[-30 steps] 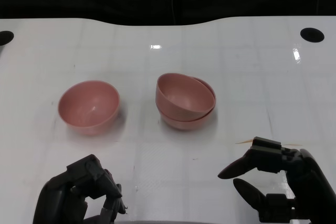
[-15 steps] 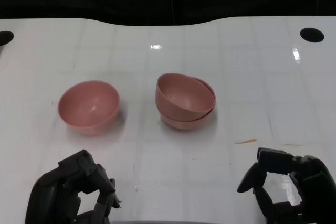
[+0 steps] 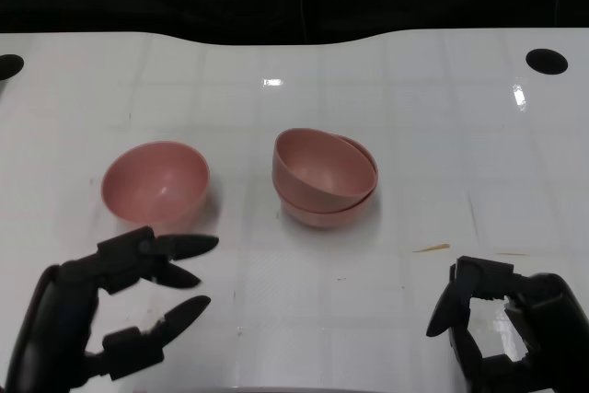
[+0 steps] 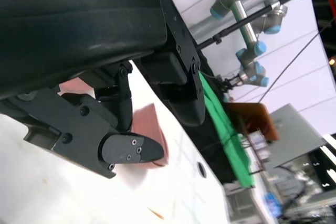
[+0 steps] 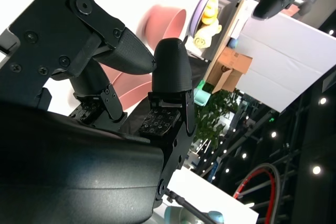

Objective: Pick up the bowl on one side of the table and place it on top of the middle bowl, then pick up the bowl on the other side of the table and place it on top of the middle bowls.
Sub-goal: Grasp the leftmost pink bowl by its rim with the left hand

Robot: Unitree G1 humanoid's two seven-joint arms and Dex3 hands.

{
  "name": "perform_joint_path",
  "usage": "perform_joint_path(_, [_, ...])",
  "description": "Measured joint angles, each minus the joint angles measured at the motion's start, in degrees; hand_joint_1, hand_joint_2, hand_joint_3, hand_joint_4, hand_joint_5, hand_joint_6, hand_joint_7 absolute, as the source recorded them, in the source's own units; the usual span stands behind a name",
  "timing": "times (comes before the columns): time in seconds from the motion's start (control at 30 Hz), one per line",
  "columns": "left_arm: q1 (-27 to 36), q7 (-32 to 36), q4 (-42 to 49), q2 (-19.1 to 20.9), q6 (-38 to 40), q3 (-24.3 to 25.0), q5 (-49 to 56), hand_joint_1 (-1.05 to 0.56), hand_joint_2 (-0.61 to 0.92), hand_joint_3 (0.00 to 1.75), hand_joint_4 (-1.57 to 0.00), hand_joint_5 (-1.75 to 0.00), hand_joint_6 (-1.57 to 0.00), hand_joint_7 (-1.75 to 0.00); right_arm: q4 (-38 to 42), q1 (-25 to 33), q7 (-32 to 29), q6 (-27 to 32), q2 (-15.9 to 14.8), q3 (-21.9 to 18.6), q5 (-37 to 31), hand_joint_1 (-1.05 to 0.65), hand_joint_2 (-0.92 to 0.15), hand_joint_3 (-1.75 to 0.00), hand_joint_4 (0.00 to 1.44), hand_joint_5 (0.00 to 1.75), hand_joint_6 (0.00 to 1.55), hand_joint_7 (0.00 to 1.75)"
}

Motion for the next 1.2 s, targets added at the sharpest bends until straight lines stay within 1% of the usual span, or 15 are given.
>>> perform_joint_path(0.1, [-0.6,2.5,-4.2,2.3,3.2,0.8,9.4,-0.37,0.92,0.08,-0.55,-0.47,-0.62,0.0,0.0,0.2,1.8,0.2,0.0,0.0,1.4,-0.19,-0.27,-1.48,0.92,1.75,0.86,1.48])
perform_joint_path(0.13, [-0.9,3.2,-5.5,2.8,4.3,0.9,12.5,-0.42,0.92,0.08,-0.53,-0.45,-0.59,0.0,0.0,0.2,2.2,0.2,0.1,0.0,1.7,-0.2,-0.26,-1.48,0.92,1.75,0.86,1.48])
perform_joint_path(0.2, [-1.8,4.0,-7.9,4.0,7.3,0.9,18.1,-0.45,0.92,0.08,-0.51,-0.42,-0.56,0.0,0.0,0.3,2.6,0.2,0.2,-0.1,1.7,-0.21,-0.26,-1.49,0.92,1.75,0.87,1.49])
perform_joint_path(0.27, [-2.9,4.3,-9.8,4.6,10.1,0.5,22.3,-0.49,0.92,0.1,-0.44,-0.36,-0.47,0.0,0.0,0.4,2.7,0.2,0.4,-0.4,1.7,-0.2,-0.26,-1.49,0.93,1.75,0.87,1.48])
perform_joint_path(0.33, [-4.8,2.2,-11.7,6.6,15.1,-1.1,30.1,-0.53,0.92,0.09,-0.37,-0.29,-0.39,0.0,0.0,0.6,3.0,0.3,0.5,-0.6,1.7,-0.19,-0.28,-1.49,0.94,1.75,0.86,1.48])
perform_joint_path(0.4, [-7.3,-0.4,-12.7,8.1,20.3,-3.4,38.0,-0.55,0.92,0.06,-0.36,-0.26,-0.37,0.0,0.0,0.7,3.5,0.4,0.7,-0.8,1.7,-0.19,-0.28,-1.48,0.95,1.75,0.86,1.47])
perform_joint_path(0.53, [-11.7,-1.0,-12.0,8.4,26.0,-8.0,46.9,-0.56,0.92,0.03,-0.37,-0.24,-0.36,0.0,-0.1,0.8,4.2,0.4,1.2,-1.1,1.8,-0.2,-0.29,-1.49,0.95,1.75,0.86,1.47])
perform_joint_path(0.7, [-16.6,-3.6,-8.4,8.3,33.0,-12.7,53.7,-0.56,0.91,0.01,-0.37,-0.21,-0.36,-0.01,-0.2,0.9,4.5,0.6,1.2,-1.6,1.5,-0.21,-0.29,-1.49,0.95,1.75,0.87,1.47])
perform_joint_path(0.8, [-19.8,-5.5,-5.6,7.9,37.1,-14.9,56.0,-0.57,0.91,0.01,-0.42,-0.22,-0.39,-0.02,-0.7,1.1,4.5,0.9,1.4,-1.8,0.8,-0.21,-0.29,-1.5,0.94,1.75,0.87,1.46])
perform_joint_path(1.0, [-26.3,-6.1,5.0,7.4,43.3,-19.0,58.3,-0.58,0.92,0.01,-0.47,-0.19,-0.39,-0.01,-1.2,1.5,4.7,1.6,1.9,-1.9,0.7,-0.19,-0.29,-1.5,0.94,1.75,0.87,1.45])
perform_joint_path(1.2, [-32.2,-5.6,16.3,7.1,46.9,-22.6,58.1,-0.58,0.92,0.04,-0.55,-0.18,-0.41,-0.01,-1.3,1.7,4.9,1.8,2.1,-1.9,0.6,-0.2,-0.3,-1.49,0.94,1.75,0.87,1.45])
